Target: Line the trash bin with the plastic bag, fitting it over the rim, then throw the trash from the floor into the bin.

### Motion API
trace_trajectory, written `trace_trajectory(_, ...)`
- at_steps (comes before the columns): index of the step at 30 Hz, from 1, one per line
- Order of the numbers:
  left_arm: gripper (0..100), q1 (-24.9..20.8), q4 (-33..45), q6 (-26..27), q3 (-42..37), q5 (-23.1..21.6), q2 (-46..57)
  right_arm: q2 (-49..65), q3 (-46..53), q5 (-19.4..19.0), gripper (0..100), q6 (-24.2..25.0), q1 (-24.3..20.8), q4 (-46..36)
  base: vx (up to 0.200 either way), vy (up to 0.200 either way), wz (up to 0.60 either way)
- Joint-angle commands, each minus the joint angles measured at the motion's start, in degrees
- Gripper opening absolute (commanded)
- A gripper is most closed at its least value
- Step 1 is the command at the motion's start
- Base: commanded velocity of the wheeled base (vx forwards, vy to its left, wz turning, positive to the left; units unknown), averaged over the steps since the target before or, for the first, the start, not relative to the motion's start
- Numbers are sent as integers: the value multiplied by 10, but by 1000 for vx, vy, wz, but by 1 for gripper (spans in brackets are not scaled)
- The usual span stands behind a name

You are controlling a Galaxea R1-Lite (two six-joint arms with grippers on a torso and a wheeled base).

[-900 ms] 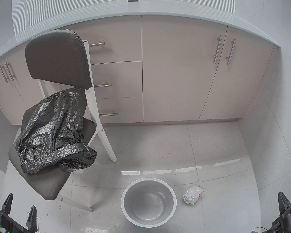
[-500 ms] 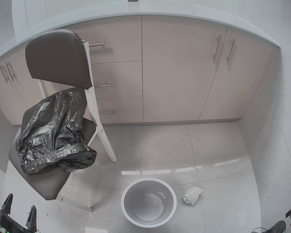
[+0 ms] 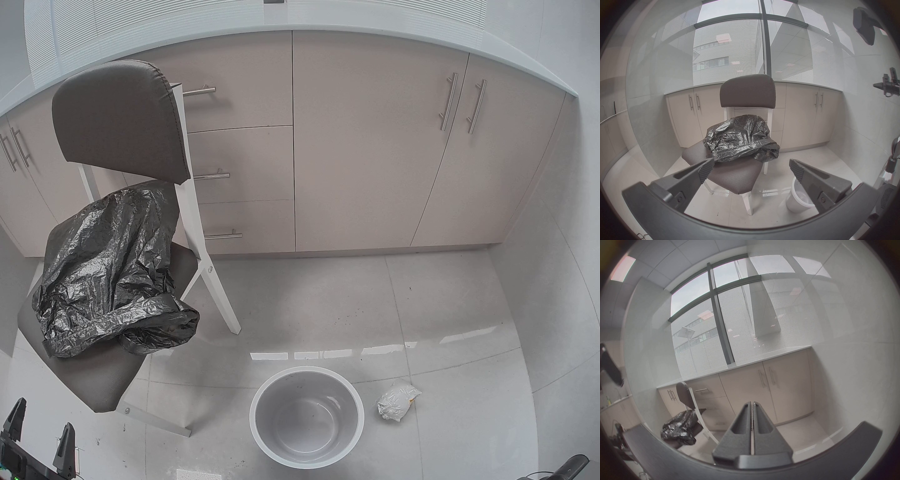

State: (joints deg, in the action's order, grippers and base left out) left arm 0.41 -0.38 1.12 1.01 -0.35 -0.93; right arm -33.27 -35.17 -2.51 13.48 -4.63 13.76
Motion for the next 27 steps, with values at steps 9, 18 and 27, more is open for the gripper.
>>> trace_trajectory(9,100,1,-1,10,-10,-1,8,-389,87,-14,0,69,-57,324,0,0,0)
trace_trajectory(18,100,-12,-19,-85,238,5,-99,-366,86,-17,0,71,-58,325,0,0,0)
trace_trajectory(27,100,-38,146,-2,395,-19,-250,-348,85,-17,0,78,-72,326,0,0,0)
